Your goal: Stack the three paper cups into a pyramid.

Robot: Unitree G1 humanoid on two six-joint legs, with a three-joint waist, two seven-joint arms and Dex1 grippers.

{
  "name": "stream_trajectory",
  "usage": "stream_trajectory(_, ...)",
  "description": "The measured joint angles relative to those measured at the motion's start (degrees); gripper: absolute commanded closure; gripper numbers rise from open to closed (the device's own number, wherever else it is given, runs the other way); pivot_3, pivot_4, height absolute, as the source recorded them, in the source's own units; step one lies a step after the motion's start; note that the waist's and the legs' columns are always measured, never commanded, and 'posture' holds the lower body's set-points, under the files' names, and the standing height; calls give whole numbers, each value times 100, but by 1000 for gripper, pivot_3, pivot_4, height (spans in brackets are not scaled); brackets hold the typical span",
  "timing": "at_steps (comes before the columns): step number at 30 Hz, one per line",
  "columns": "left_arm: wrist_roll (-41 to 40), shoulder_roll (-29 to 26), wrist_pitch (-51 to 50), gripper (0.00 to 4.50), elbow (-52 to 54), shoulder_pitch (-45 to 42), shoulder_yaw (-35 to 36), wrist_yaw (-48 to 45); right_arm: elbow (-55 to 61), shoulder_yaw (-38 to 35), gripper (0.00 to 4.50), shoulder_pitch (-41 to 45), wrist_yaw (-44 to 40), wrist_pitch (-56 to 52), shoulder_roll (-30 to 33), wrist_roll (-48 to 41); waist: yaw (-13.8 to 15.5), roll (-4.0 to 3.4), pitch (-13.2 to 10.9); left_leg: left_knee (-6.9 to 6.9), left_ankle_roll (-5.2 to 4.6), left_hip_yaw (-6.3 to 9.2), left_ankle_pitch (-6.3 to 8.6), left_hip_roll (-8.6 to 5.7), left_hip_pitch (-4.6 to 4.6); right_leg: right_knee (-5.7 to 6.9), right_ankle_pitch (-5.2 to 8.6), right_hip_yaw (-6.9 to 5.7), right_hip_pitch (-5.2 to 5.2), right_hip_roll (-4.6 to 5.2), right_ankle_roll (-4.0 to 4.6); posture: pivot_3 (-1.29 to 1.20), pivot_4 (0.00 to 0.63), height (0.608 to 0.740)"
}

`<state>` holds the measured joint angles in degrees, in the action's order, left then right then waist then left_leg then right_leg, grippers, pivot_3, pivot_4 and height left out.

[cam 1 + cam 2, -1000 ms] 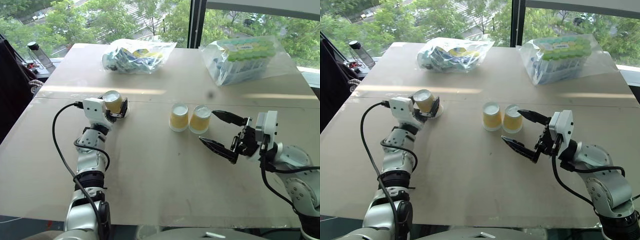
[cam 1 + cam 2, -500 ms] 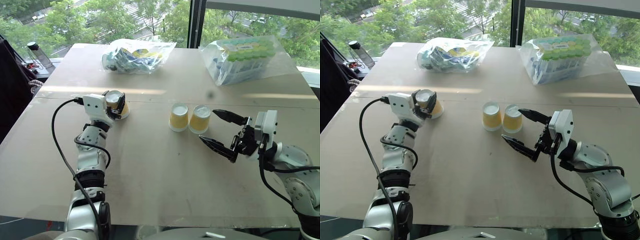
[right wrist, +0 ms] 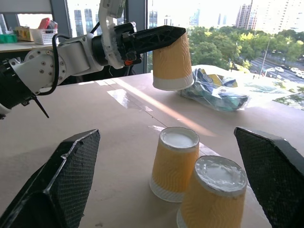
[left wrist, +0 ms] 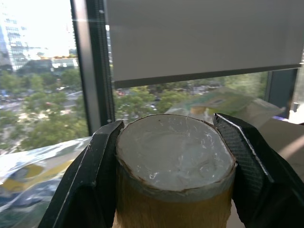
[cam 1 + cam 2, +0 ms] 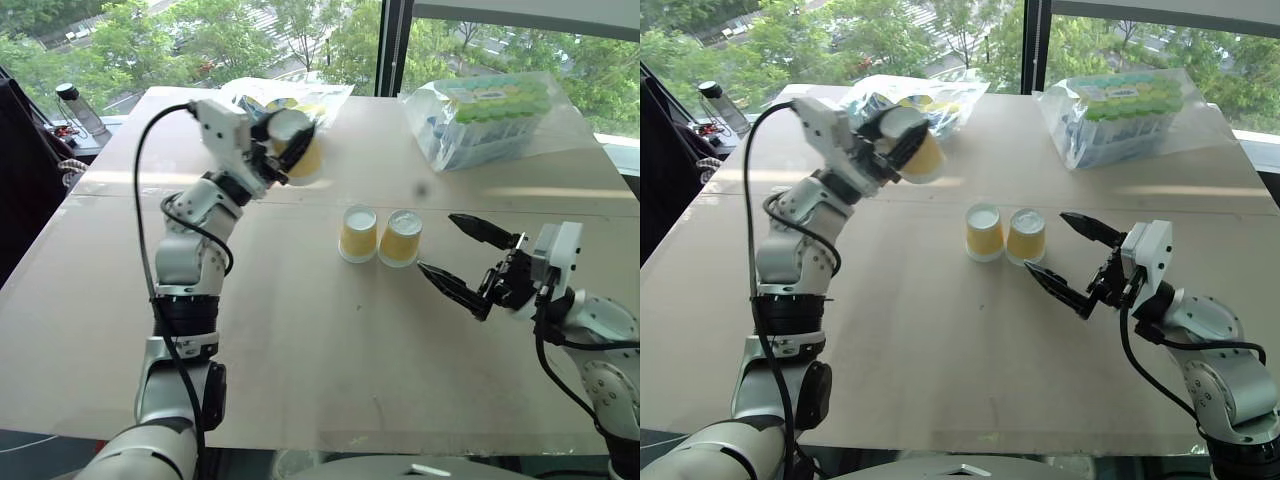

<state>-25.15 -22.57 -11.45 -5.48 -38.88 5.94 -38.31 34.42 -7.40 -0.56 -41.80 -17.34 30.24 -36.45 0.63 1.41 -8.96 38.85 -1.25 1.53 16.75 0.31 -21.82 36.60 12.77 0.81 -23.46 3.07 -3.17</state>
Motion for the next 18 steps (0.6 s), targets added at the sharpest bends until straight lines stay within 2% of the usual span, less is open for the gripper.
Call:
stream_trajectory(3,-334,28,-581,2076,34,-435,-496,-815,-2,-207,0,-262,32,155,-70,37,-1,-1,-1,2,0,-1,0,0,-1,2,0,1,-1,-4,0,0,150,740)
stream_trajectory(8,-406,38,-789,2076,-348,-836,-731,-1636,1,-533,0,-716,-47,572,-259,-27,-48,-3,-2,2,-1,-5,0,2,8,8,1,11,0,-7,0,0,150,740)
stream_trajectory(18,-161,213,-658,2076,-948,-861,-896,-2156,2,-642,0,-1053,-156,1209,-562,-65,-105,-4,-3,11,-1,-4,0,2,5,10,1,11,0,-7,0,0,150,740)
